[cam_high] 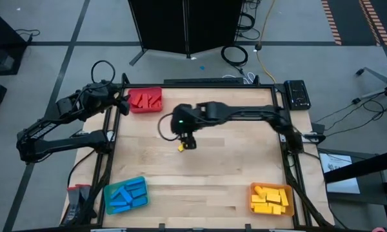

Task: Sort blocks
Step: Put the yellow block into the orange bin

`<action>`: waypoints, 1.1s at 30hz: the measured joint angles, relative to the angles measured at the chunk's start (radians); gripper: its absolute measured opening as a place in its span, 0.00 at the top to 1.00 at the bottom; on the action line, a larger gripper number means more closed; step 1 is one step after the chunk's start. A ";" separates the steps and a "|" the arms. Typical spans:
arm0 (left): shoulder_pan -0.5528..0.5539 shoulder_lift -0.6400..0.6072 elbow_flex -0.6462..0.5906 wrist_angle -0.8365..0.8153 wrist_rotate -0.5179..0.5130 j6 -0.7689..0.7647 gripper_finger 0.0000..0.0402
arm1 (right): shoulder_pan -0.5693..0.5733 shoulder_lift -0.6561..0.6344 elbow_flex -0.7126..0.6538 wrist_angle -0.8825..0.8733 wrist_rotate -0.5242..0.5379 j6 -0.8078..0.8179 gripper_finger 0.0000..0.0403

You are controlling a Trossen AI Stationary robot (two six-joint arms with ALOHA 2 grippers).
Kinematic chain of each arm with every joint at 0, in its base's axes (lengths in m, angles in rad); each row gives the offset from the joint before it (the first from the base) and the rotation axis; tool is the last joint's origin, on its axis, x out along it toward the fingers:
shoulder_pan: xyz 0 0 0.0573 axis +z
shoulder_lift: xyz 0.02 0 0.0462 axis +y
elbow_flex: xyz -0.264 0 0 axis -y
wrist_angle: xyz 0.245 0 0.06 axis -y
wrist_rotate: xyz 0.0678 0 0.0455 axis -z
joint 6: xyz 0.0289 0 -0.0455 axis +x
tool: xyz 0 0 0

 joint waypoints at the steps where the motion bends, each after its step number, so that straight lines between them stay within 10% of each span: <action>1: 0.000 0.000 0.000 0.000 0.000 0.000 0.33 | -0.002 0.037 0.041 -0.020 0.000 -0.041 0.22; 26: 0.000 0.000 0.000 -0.003 0.000 0.003 0.33 | 0.000 0.430 0.184 -0.166 -0.089 -0.271 0.23; 33: 0.000 0.000 0.000 -0.004 0.000 0.003 0.33 | 0.002 0.459 0.189 -0.190 -0.028 -0.243 0.45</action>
